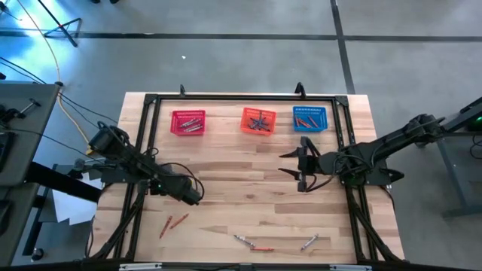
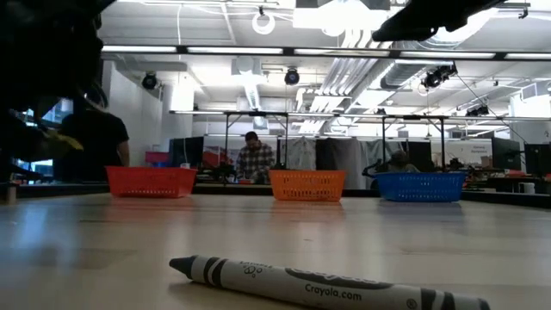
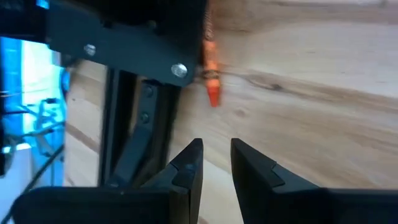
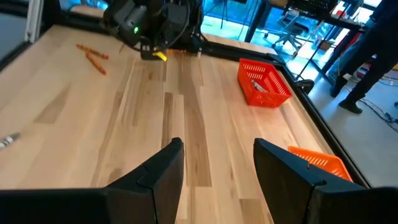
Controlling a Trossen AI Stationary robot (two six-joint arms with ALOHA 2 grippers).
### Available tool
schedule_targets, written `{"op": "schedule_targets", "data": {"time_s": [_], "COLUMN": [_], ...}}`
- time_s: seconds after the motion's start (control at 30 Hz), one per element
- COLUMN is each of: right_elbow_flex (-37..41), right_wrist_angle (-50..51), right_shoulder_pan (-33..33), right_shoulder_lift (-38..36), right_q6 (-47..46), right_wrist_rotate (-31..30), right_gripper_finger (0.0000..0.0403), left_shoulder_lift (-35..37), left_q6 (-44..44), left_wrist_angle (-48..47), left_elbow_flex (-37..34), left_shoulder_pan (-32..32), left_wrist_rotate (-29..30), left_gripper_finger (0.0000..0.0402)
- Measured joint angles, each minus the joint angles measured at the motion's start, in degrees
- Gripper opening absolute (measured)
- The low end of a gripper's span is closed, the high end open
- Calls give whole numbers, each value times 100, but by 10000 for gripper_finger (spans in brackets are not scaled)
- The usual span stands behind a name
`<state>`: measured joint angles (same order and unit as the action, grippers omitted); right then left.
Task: Sort crayons
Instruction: Put the orange crayon into the blue bin
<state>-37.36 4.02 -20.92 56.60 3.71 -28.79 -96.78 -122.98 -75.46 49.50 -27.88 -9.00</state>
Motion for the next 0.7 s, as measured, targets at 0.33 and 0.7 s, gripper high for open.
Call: {"op": "schedule_targets", "data": {"time_s": [0.33,0.7], "right_elbow_flex": [0,0], "right_wrist_angle": [-19,3], "right_shoulder_pan": [312,419], "right_shoulder_lift": [85,85], "right_q6": [-131,-261], "right_wrist_rotate": [-1,5], "right_gripper_finger": [188,188], "left_shoulder_lift": [-211,-100], "left_q6": [-93,-350], "left_wrist_angle": [99,892], "left_elbow_flex": [-255,-1097], "left_shoulder_pan": [16,170], "left_wrist_rotate": [33,50], "left_gripper_finger": [69,69]}}
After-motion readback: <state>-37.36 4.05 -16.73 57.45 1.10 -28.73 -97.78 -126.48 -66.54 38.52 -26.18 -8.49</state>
